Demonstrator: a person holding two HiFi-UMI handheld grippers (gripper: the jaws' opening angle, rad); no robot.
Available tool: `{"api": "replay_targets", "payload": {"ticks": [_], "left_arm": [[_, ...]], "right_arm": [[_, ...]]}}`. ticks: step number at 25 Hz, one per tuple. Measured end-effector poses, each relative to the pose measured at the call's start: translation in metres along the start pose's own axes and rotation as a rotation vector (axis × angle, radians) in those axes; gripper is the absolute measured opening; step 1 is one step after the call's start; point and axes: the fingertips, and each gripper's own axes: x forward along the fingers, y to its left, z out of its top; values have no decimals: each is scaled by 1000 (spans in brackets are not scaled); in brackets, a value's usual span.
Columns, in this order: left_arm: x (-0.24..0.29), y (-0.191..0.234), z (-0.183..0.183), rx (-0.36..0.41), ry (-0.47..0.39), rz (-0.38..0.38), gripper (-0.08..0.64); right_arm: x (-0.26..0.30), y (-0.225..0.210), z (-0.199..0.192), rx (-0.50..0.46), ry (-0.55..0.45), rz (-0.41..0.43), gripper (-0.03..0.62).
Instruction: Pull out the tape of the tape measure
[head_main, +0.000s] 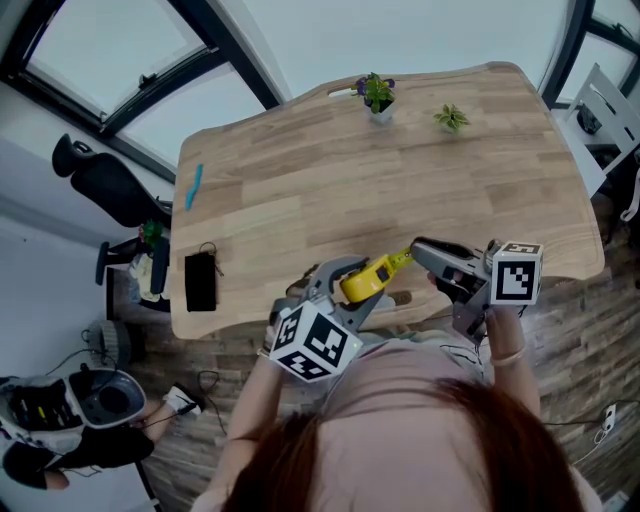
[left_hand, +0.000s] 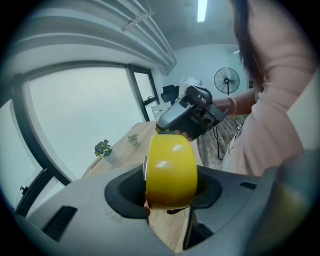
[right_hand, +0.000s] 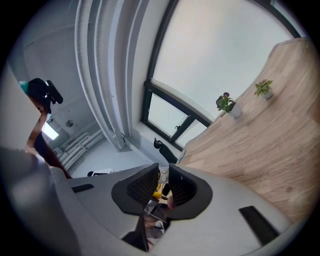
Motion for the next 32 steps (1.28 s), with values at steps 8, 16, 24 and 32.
{"api": "replay_targets", "payload": {"ticks": [8,16,24,32], "left_arm": [[-5,0,-10,0,13,2,175],[-7,-2,-12,7,10,4,175],[-8,-2,-15,18,20,-3,175],[-7,-1,-13,35,22,-20,175]], "right_arm": [[-6,0,5,-4,-36,-5,57],[-8,-1,3,5,-50,-5,57],[-20,-3,12,-22,-92,-13,57],[-26,-5,14,-24,-124,-29,57]]}}
